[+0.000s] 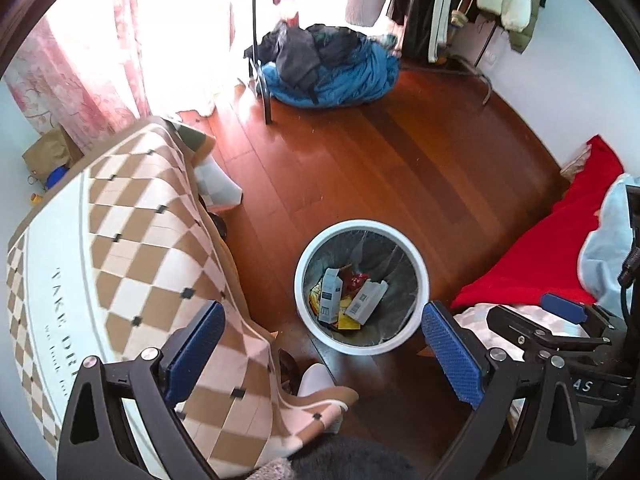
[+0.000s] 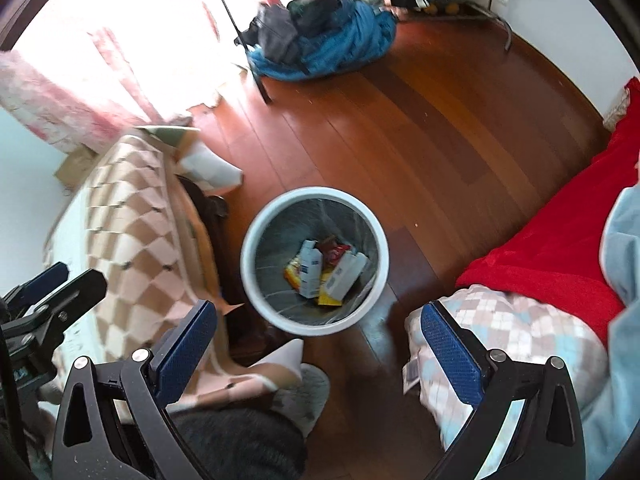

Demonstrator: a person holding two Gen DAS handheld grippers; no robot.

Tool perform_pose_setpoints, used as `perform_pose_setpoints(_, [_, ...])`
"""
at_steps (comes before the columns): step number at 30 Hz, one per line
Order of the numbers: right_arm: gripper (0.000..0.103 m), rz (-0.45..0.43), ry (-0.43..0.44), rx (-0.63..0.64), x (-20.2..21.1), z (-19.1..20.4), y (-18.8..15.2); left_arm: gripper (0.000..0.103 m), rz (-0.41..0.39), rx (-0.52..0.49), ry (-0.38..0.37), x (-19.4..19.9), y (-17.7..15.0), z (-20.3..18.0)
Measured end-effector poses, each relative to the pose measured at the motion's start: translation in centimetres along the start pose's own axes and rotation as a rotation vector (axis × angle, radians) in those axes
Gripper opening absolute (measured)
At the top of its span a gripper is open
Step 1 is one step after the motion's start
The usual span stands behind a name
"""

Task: Collect trash

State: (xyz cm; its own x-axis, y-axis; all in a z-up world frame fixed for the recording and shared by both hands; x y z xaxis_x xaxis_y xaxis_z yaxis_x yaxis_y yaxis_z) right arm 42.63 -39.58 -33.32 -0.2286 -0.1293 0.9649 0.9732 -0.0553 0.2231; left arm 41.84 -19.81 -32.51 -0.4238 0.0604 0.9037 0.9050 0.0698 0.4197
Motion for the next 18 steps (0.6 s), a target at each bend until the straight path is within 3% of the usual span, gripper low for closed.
perform_pose_setpoints(10, [0.103, -0.09, 0.105, 0.03, 11.8, 3.5, -2.2, 0.101, -0.08, -0.001, -0.064, 10.6, -1.2, 0.3])
perform_pose_setpoints(18, [0.103, -0.116, 0.175, 0.068, 18.3, 6.3, -4.2, 0.101, -0.111, -0.006, -0.122, 16.5, -2.3, -0.2])
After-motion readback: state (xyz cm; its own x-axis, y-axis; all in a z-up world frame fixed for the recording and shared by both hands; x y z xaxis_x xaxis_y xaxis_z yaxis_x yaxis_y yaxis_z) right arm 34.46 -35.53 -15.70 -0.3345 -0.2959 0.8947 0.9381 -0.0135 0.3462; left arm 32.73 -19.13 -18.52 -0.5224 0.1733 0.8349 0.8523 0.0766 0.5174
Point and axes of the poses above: each gripper's, at about its wrist camera, not at the fingertips, and x roughly against the way its jaws point, z to its left, y to its top, the point moved 9 cm from there along -x, roughly the way its jaws point, and after that the axes turned 2 degrees about -z, right-handed, at the moved point
